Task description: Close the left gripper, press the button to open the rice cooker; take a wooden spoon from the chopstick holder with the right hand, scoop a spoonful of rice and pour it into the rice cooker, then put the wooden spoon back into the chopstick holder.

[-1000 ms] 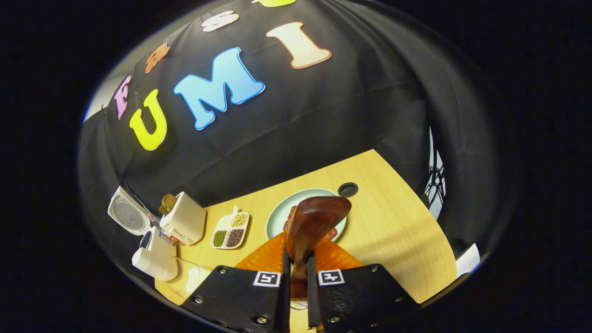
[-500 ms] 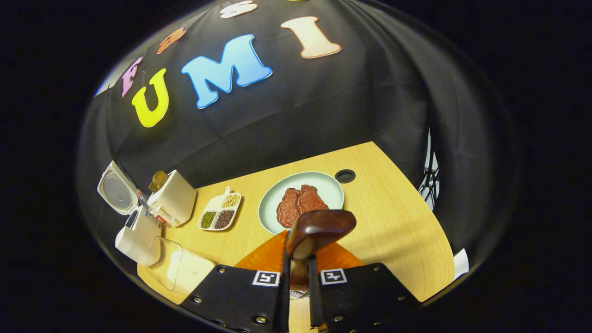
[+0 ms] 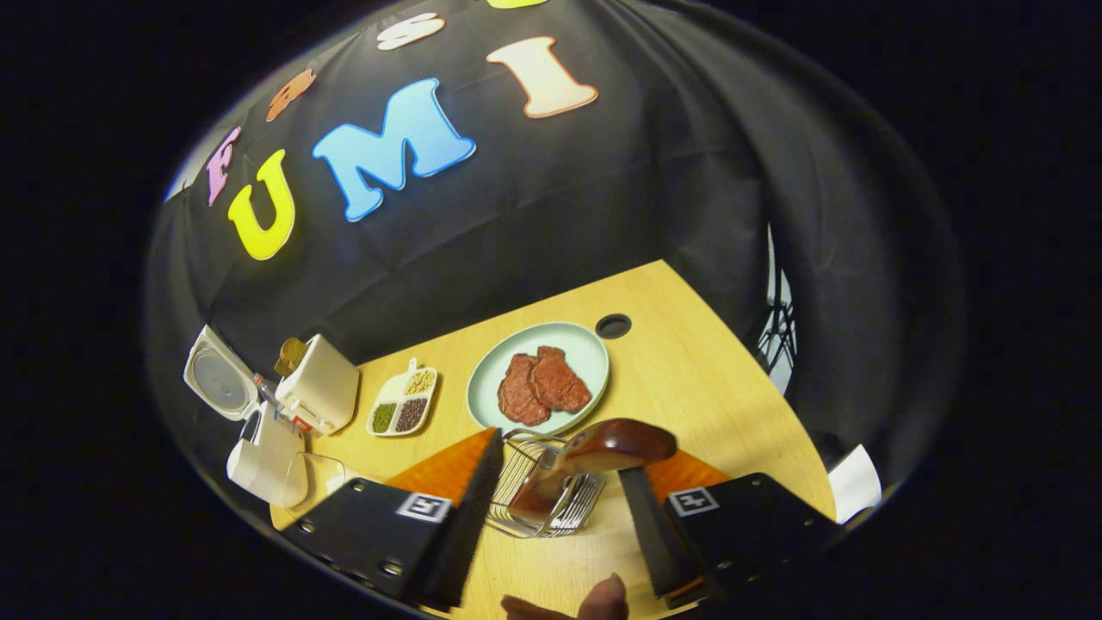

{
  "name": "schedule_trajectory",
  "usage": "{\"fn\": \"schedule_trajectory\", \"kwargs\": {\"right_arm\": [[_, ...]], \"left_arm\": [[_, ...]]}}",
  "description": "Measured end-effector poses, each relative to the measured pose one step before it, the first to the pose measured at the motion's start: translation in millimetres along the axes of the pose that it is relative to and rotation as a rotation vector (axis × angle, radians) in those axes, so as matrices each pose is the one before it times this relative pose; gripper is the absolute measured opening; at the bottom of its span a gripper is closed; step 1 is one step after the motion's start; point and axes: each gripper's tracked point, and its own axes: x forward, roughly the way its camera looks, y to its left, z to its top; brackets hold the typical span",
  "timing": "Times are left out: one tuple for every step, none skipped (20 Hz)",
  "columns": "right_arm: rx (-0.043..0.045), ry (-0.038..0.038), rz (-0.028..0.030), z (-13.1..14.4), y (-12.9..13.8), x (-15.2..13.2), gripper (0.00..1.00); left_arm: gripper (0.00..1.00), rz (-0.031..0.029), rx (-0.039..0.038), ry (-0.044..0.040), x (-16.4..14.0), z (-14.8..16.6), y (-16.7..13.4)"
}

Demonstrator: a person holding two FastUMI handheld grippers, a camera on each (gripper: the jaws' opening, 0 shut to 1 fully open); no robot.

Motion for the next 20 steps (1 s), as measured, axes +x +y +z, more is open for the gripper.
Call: {"fn": "schedule_trajectory", "kwargs": {"right_arm": [[-0.00023, -0.01336, -0.00170, 3.45, -2.07, -8.37, 1.00], [0.00682, 0.00083, 0.01113, 0.11, 0.55, -2.61, 0.99], [0.00419, 0.00770, 0.00063, -1.07, 0.16, -5.52, 0.98], [0.00008, 0.01328, -0.00439, -2.21, -1.57, -2.55, 0.98], [-0.00369, 0.00553, -0.01310, -2.03, -2.41, -0.64, 0.98], [-0.00393, -0.00982, -0.02549, 2.55, -4.92, -4.14, 0.98], [-0.00357, -0.03841, -0.03504, 9.41, -6.41, -5.09, 0.98], [-0.00043, -0.03798, -0.02744, 9.89, -4.14, -7.08, 0.98], [0.00698, -0.03617, -0.01213, 7.73, -0.33, -8.65, 0.98], [0.01234, -0.02551, -0.00445, 7.24, 2.53, -10.22, 0.98], [0.00953, -0.01166, -0.01096, 4.34, 1.66, -12.54, 0.98], [0.00624, -0.01261, -0.01378, 4.93, 1.35, -9.66, 0.98], [0.00444, -0.01665, -0.01677, 4.74, 3.20, -9.56, 0.98], [0.00504, -0.01748, -0.00985, 6.50, 6.55, -11.09, 0.98], [0.00612, -0.01611, -0.01175, 6.31, 7.31, -14.29, 0.98], [0.00274, -0.01839, -0.00539, 6.58, 10.97, -13.26, 0.98], [-0.00459, -0.02217, -0.00449, 6.34, 11.56, -13.92, 0.98], [-0.01154, -0.02028, -0.00101, 6.86, 12.89, -12.47, 0.98], [-0.01239, -0.02158, 0.00109, 6.83, 14.54, -14.08, 0.98], [-0.01375, -0.01986, 0.00434, 8.03, 16.64, -13.05, 0.98]], "left_arm": [[0.94, -0.01019, -0.00744, -0.00272, -0.03, 0.26, -2.29], [0.95, -0.01052, -0.00791, -0.00089, 0.93, -0.09, -2.64], [0.96, -0.01086, -0.00901, 0.00005, 1.27, -1.34, -2.29], [1.00, -0.01092, -0.00942, 0.00062, 1.01, -0.12, -1.26], [1.00, -0.00957, -0.00708, -0.00244, 0.24, 0.46, -0.89], [1.00, -0.01003, -0.00315, -0.00473, 0.33, 1.56, 0.42], [0.93, -0.00810, 0.00062, -0.00630, 0.18, 1.23, 2.06], [0.92, -0.00937, 0.00238, -0.00558, 1.05, 2.15, 3.52], [0.93, -0.00780, 0.00153, -0.00458, 1.75, 0.06, 5.82], [0.93, -0.00826, -0.00165, -0.00363, 2.95, 0.48, 6.81], [0.93, -0.01096, -0.00458, -0.00333, 3.45, -0.42, 8.08], [0.92, -0.00814, -0.00320, -0.00557, 3.50, 1.41, 9.45], [0.92, -0.00835, -0.00162, -0.00577, 3.45, 0.80, 11.48], [0.92, -0.01079, -0.00145, -0.00278, 3.88, 0.95, 11.90], [0.93, -0.00772, -0.00235, 0.00133, 4.46, -0.58, 13.89], [0.93, -0.00624, -0.00677, -0.00239, 4.92, 2.09, 15.38], [0.93, -0.00345, -0.00559, -0.00858, 4.76, 4.91, 15.27], [0.92, -0.00213, -0.00166, -0.00714, 6.22, 4.79, 15.99], [0.92, -0.00464, -0.00104, -0.00975, 6.91, 3.81, 14.70], [0.92, -0.00812, -0.00131, -0.01464, 8.40, 7.10, 12.69]]}}
